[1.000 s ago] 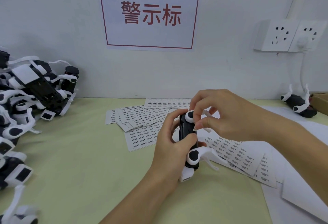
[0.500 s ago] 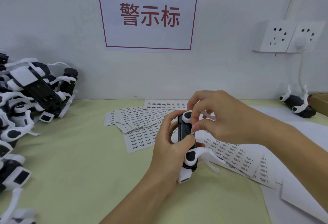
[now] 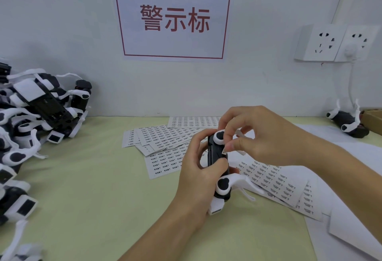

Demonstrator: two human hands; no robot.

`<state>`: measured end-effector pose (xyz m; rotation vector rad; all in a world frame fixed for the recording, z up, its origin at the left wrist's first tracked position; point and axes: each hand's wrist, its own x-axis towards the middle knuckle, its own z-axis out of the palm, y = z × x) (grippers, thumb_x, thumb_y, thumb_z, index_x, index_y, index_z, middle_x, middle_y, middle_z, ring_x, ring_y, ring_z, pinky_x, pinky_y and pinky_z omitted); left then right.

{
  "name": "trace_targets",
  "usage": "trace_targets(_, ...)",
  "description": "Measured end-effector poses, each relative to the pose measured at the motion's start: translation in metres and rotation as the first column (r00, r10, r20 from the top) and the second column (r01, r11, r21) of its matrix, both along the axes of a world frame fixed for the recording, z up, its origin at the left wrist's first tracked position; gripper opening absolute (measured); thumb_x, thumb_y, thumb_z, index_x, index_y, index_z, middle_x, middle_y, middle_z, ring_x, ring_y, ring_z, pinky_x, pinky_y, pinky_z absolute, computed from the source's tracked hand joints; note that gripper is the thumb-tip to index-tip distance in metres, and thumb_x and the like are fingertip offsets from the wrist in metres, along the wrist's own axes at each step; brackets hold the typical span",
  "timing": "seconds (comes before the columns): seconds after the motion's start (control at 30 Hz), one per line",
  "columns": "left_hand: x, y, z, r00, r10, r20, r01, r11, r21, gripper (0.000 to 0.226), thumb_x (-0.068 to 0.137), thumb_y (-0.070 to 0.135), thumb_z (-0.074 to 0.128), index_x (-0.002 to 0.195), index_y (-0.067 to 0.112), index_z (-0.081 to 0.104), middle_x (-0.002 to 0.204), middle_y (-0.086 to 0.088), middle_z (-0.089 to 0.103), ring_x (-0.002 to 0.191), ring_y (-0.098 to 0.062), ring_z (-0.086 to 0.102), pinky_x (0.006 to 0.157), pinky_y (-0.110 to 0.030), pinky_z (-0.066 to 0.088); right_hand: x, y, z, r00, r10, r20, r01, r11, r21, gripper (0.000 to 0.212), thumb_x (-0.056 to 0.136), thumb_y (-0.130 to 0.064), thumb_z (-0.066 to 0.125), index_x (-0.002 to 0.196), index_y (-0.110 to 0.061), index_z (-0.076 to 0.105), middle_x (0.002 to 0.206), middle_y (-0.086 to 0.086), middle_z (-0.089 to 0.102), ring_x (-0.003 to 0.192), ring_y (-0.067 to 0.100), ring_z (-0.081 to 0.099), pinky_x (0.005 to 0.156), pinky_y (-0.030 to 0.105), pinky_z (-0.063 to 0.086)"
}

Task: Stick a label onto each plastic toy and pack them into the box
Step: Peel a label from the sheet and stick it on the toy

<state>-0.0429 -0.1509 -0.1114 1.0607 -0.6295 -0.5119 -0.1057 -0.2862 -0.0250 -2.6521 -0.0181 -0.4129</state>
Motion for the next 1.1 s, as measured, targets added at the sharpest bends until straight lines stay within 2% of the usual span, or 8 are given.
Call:
trace_targets(0.07,0.0002,0.0001,-0.0001,1.0,0.001,0.01,-0.001,1.0,0.005,0.05,0.073,0.005,0.059,0.111,0.036,0.063,0.107,0.004,0.07,0.077,-0.035,0.074,0.068,-0.04,0.059,-0.0006,0.0005,0.0011,1.0,0.001,-0.017,0.0,1.0,0.018,0.025,0.081,-0.021,0.076,0.062,-0.034,0.067,0.099,-0.022,0.061,0.094,-0.002,0.057,0.088,0.03,0.049)
trace_targets(0.37,-0.0005,-0.0002,-0.0016,0.999,0.017,0.037,-0.018,0.999,0.027,0.049,0.074,0.006,0.059,0.113,0.036,0.062,0.104,0.007,0.07,0.078,-0.034,0.074,0.07,-0.041,0.06,0.0001,-0.0005,-0.0016,0.999,-0.02,-0.025,0.019,0.999,-0.045,0.024,0.083,-0.023,0.076,0.063,-0.034,0.066,0.102,-0.025,0.058,0.094,-0.011,0.052,0.082,0.015,0.04)
trace_targets(0.8,-0.0014,-0.0003,-0.0001,0.999,0.044,0.028,-0.045,0.998,0.034,0.048,0.074,0.007,0.061,0.113,0.035,0.062,0.107,0.005,0.07,0.078,-0.035,0.074,0.075,-0.046,0.059,0.0018,-0.0009,-0.0047,1.0,-0.012,0.004,0.013,0.989,-0.144,0.022,0.084,-0.025,0.074,0.067,-0.035,0.066,0.1,-0.026,0.056,0.095,-0.012,0.05,0.084,0.015,0.038)
trace_targets(0.97,-0.0029,0.0002,0.0005,0.997,0.066,0.041,-0.068,0.996,0.05,0.045,0.076,0.013,0.063,0.114,0.036,0.061,0.106,0.005,0.07,0.086,-0.044,0.07,0.08,-0.053,0.058,0.0018,-0.0012,-0.0052,1.0,-0.013,0.007,0.014,0.988,-0.156,0.023,0.085,-0.025,0.073,0.067,-0.035,0.065,0.1,-0.026,0.055,0.095,-0.013,0.05,0.081,0.012,0.036)
trace_targets(1.1,-0.0026,-0.0005,-0.0019,0.992,0.098,0.082,-0.104,0.992,0.067,0.043,0.075,0.017,0.065,0.111,0.04,0.062,0.103,0.008,0.071,0.082,-0.029,0.071,0.076,-0.039,0.06,0.002,-0.001,-0.0061,1.0,-0.012,0.007,0.013,0.989,-0.148,0.021,0.086,-0.025,0.073,0.068,-0.033,0.067,0.101,-0.025,0.056,0.095,-0.012,0.05,0.082,0.013,0.037)
